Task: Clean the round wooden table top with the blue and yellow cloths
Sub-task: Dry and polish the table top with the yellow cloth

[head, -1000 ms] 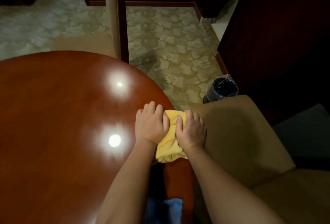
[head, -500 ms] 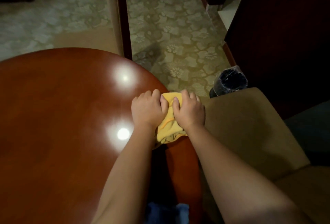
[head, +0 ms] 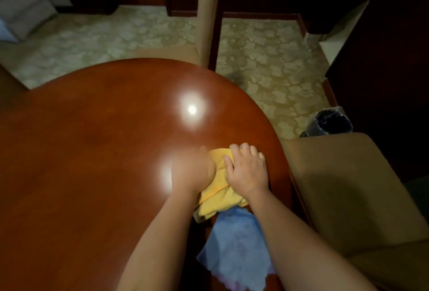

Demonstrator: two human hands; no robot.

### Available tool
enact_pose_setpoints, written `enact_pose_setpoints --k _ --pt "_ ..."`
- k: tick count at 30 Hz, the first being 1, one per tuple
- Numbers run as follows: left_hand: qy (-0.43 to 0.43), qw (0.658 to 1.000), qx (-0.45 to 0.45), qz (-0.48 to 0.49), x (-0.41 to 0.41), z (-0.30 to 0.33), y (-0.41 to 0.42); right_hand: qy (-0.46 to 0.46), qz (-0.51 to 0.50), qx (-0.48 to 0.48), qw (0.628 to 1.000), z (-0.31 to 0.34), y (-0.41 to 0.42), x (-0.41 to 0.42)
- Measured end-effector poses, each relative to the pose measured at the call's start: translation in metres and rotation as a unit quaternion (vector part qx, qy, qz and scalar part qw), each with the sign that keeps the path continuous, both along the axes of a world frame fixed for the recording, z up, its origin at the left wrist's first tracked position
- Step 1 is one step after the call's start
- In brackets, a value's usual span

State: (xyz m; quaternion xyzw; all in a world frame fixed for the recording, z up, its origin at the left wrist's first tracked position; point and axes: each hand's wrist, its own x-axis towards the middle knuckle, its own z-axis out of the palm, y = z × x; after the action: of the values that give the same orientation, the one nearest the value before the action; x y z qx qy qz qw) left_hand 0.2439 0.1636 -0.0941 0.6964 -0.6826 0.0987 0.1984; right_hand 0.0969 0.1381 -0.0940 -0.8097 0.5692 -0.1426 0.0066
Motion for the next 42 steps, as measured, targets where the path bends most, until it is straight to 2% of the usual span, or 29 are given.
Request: enact_pose_setpoints --k 7,16,26,31,34,42 --pt "0.006 0.998 -0.027 0.061 0.016 -0.006 -0.025 -0.024 0.01 -0.037 0.999 -0.007 -0.033 0.023" --pt "-0.02 0.991 -0.068 0.11 0.065 -0.012 -0.121 -0.079 0.002 -0.075 0.994 -0.015 -0.127 0.077" --pt "-0.021 0.983 -0.101 0.154 0.11 -0.015 -0.213 -0.082 0.022 -0.077 0.993 -0.018 -0.23 0.13" --pt "-0.005 0.986 -0.085 0.141 0.11 -0.011 -0.206 -0.072 0.042 -0.069 0.994 -0.014 -0.228 0.129" --pt "0.007 0.988 -0.081 0.134 0.11 -0.008 -0.187 -0.058 0.093 -0.069 0.992 -0.011 -0.218 0.126" --pt "0.001 0.989 -0.056 0.137 0.101 -0.008 -0.084 -0.045 0.121 -0.059 0.99 -0.01 -0.12 0.113"
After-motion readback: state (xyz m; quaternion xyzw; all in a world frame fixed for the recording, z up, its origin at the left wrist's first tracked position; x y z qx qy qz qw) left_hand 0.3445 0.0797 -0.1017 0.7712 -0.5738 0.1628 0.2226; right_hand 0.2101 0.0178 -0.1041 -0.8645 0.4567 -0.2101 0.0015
